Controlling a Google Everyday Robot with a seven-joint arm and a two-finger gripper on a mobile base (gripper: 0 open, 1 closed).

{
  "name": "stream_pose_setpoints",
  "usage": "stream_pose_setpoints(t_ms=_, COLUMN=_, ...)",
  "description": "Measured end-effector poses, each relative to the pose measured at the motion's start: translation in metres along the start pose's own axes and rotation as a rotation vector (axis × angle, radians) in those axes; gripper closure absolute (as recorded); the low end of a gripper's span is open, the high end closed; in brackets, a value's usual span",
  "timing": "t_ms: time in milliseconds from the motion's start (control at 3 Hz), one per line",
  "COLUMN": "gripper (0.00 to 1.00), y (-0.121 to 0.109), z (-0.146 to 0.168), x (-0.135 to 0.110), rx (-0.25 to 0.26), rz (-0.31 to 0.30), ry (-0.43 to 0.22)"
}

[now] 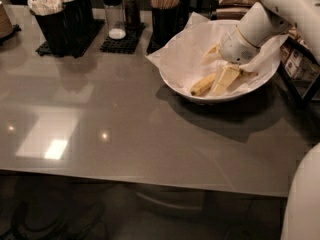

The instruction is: Pick banana from white bowl

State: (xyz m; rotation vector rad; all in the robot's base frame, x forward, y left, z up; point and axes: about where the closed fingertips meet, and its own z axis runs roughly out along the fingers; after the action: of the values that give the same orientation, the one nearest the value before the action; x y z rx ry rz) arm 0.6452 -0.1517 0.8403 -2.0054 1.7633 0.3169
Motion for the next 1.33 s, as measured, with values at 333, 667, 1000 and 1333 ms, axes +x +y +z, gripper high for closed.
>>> stream_pose_setpoints(t_ms=333, gripper=0.35, y=0.002, z=0.008, x=0.0, rx=-0.018, rz=-0.001, ry=0.013)
stream_pose_setpoints(t_ms=667, gripper=0.54, y=0.007, z=0.019, x=-0.001, rx=-0.053, rz=-0.016, ry=0.026)
stream_pose_setpoints(t_ms=1000, gripper=0.77, y=0.01, z=0.022, x=-0.002, rx=-0.067, rz=-0.017, ry=0.031)
stream_pose_setpoints(t_ms=1333, gripper=0.99, y=0.009, z=0.007, x=0.0, rx=-0.027, rz=0.007, ry=0.049)
